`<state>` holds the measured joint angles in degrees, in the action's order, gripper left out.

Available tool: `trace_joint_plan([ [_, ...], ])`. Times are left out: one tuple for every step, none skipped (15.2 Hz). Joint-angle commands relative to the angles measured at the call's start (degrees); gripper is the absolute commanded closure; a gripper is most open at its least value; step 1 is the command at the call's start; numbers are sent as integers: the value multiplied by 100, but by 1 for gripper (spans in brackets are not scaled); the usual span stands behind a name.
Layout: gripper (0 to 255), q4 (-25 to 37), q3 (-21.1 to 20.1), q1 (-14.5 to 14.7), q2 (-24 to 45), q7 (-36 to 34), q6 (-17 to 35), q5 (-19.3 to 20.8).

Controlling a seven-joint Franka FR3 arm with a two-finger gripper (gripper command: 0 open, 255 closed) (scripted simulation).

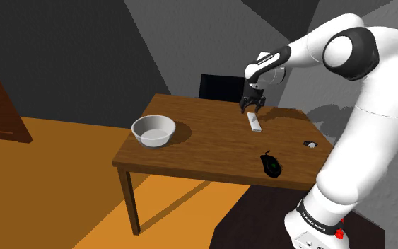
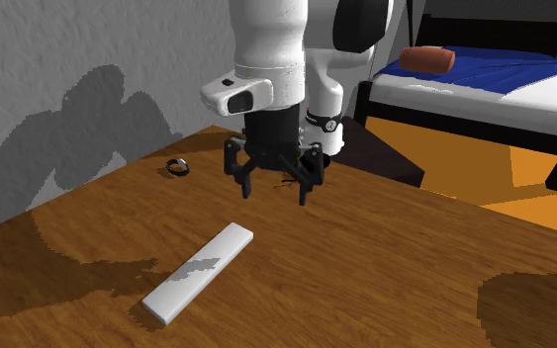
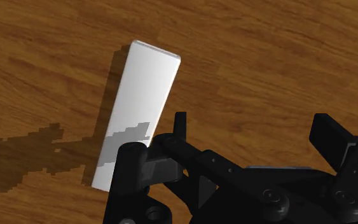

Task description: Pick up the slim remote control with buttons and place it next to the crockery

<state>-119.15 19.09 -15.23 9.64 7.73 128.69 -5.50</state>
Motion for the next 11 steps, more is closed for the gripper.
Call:
trace_joint_plan([
  [0,222,60,-116,328,57,78,-108],
  [0,367,83,-182,514,90,103,-173],
  [0,517,102,-252,699,120,123,-237],
  [0,671,119,-324,885,148,139,-302],
  [0,830,132,-400,1070,174,149,-365],
  [0,994,144,-477,1255,196,156,-427],
  [0,1162,151,-560,1440,214,158,-485],
  [0,1336,159,-642,1624,230,155,-543],
  [0,1514,165,-727,1809,243,148,-599],
  [0,1698,170,-813,1994,252,137,-653],
  [0,1804,171,-863,2097,255,129,-681],
])
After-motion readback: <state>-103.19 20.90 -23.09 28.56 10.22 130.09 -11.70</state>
